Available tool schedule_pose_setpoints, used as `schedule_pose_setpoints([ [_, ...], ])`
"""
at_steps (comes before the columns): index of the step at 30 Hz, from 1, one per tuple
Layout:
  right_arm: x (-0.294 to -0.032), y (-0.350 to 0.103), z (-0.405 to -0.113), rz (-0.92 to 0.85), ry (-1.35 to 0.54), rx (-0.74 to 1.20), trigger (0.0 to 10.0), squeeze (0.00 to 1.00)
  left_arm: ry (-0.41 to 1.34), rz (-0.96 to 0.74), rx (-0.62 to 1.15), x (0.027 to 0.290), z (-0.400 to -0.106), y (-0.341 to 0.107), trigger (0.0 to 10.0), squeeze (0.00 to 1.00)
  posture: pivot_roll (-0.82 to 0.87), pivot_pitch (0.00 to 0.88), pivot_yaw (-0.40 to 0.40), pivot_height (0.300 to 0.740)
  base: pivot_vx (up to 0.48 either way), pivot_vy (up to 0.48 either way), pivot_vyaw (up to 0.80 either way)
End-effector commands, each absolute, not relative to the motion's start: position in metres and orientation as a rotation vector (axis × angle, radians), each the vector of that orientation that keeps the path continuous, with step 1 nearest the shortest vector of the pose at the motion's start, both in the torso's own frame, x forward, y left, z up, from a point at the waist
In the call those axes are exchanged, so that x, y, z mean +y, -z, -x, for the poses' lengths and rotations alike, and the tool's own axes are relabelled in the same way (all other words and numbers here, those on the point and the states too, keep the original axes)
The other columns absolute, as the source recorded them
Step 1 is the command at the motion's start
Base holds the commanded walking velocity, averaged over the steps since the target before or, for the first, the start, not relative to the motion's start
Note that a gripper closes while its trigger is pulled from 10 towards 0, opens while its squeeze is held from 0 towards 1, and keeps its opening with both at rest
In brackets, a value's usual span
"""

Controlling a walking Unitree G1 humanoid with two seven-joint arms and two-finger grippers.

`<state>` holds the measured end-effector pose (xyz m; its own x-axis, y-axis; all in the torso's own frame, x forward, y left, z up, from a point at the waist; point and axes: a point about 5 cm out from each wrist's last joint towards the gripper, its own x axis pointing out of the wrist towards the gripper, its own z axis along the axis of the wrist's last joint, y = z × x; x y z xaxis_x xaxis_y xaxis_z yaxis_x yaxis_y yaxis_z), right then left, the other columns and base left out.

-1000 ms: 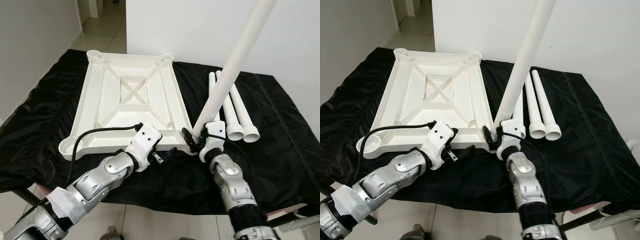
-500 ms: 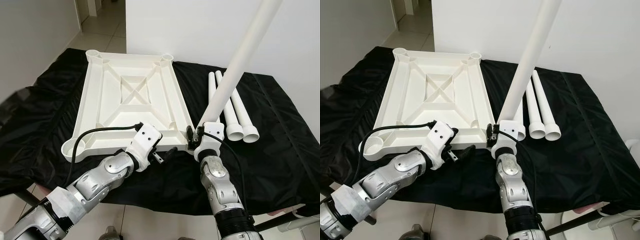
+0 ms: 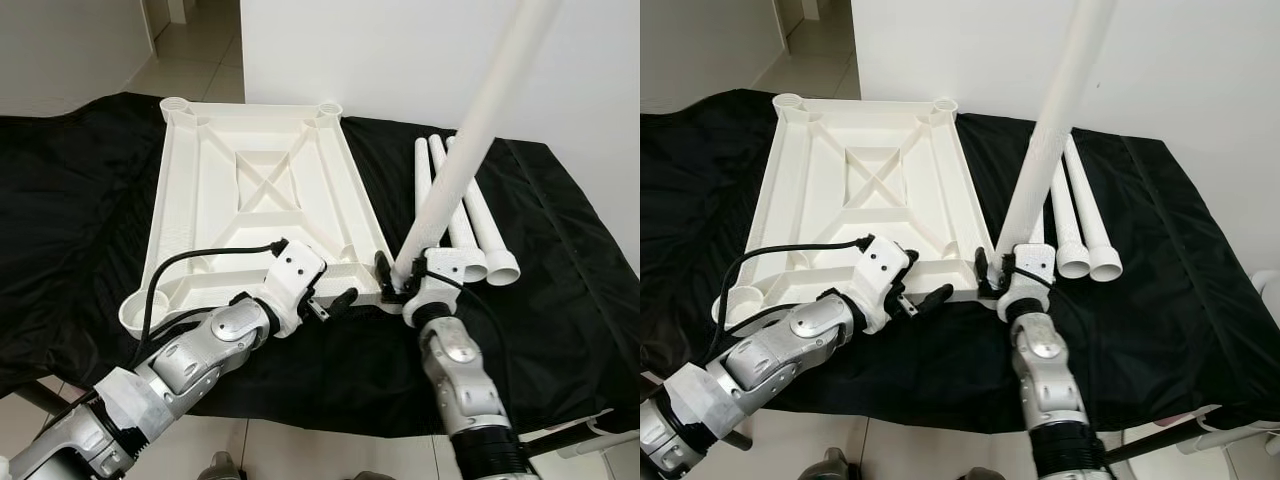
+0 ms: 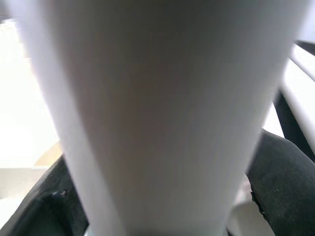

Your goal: Building children table

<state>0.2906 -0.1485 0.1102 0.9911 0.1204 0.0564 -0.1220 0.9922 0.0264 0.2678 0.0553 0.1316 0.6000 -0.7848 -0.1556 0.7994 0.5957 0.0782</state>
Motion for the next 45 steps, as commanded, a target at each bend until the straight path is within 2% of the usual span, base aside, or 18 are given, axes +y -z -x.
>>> schedule_pose_setpoints([
  [1, -0.152, -0.112, -0.291, -0.010, -0.163, -0.077, 10.0, 0.00, 1.367, -0.136, 0.144, 0.044, -0.248, -0.131, 10.0, 0.00, 0.02, 0.000, -0.054, 0.740, 0.000, 0.000, 0.00],
  [11, -0.151, -0.123, -0.304, 0.059, -0.480, -0.092, 10.0, 0.00, 1.359, -0.131, 0.138, 0.043, -0.250, -0.134, 10.0, 0.00, 0.03, 0.000, -0.048, 0.740, 0.000, 0.000, 0.00],
  [17, -0.151, -0.123, -0.305, 0.076, -0.529, -0.084, 10.0, 0.00, 1.355, -0.132, 0.139, 0.044, -0.250, -0.134, 10.0, 0.00, 0.03, 0.000, -0.049, 0.740, 0.000, 0.000, 0.00],
  [18, -0.152, -0.123, -0.305, 0.079, -0.548, -0.078, 4.1, 0.00, 1.353, -0.131, 0.139, 0.044, -0.250, -0.134, 10.0, 0.00, 0.03, 0.000, -0.049, 0.740, 0.000, 0.000, 0.00],
  [19, -0.153, -0.122, -0.305, 0.082, -0.557, -0.072, 3.4, 0.00, 1.351, -0.132, 0.140, 0.044, -0.250, -0.134, 10.0, 0.00, 0.03, 0.000, -0.049, 0.740, 0.000, 0.000, 0.00],
  [20, -0.154, -0.122, -0.305, 0.082, -0.563, -0.071, 3.4, 0.00, 1.350, -0.131, 0.140, 0.044, -0.250, -0.134, 10.0, 0.00, 0.03, 0.000, -0.049, 0.740, 0.000, 0.000, 0.00],
  [21, -0.154, -0.122, -0.305, 0.082, -0.565, -0.072, 0.0, 0.00, 1.350, -0.130, 0.140, 0.044, -0.250, -0.135, 10.0, 0.00, 0.03, 0.000, -0.048, 0.740, 0.000, 0.000, 0.00],
  [31, -0.165, -0.115, -0.304, 0.071, -0.542, -0.034, 0.0, 0.00, 1.353, -0.123, 0.143, 0.043, -0.249, -0.135, 10.0, 0.00, 0.02, 0.000, -0.042, 0.740, 0.000, 0.000, 0.00],
  [32, -0.166, -0.113, -0.304, 0.070, -0.526, -0.026, 3.2, 0.00, 1.355, -0.121, 0.143, 0.043, -0.249, -0.135, 10.0, 0.00, 0.02, 0.000, -0.043, 0.740, 0.000, 0.000, 0.00],
  [33, -0.167, -0.112, -0.304, 0.070, -0.516, -0.020, 3.2, 0.00, 1.357, -0.121, 0.144, 0.043, -0.249, -0.135, 10.0, 0.00, 0.02, 0.000, -0.043, 0.740, 0.000, 0.000, 0.00],
  [34, -0.168, -0.112, -0.305, 0.071, -0.487, -0.014, 10.0, 0.00, 1.358, -0.121, 0.145, 0.043, -0.249, -0.135, 10.0, 0.00, 0.01, 0.000, -0.043, 0.740, 0.000, 0.000, 0.00],
  [41, -0.169, -0.111, -0.308, 0.069, -0.433, -0.001, 10.0, 0.00, 1.359, -0.120, 0.147, 0.042, -0.249, -0.135, 10.0, 0.00, 0.01, 0.000, -0.043, 0.740, 0.000, 0.000, 0.00],
  [42, -0.166, -0.110, -0.311, 0.066, -0.330, 0.011, 10.0, 0.00, 1.357, -0.117, 0.149, 0.042, -0.248, -0.134, 10.0, 0.00, 0.02, 0.000, -0.050, 0.740, 0.000, 0.000, 0.00],
  [45, -0.162, -0.110, -0.311, 0.050, -0.289, 0.010, 10.0, 0.00, 1.356, -0.114, 0.150, 0.042, -0.248, -0.134, 10.0, 0.00, 0.02, 0.000, -0.051, 0.740, 0.000, 0.000, 0.00],
])
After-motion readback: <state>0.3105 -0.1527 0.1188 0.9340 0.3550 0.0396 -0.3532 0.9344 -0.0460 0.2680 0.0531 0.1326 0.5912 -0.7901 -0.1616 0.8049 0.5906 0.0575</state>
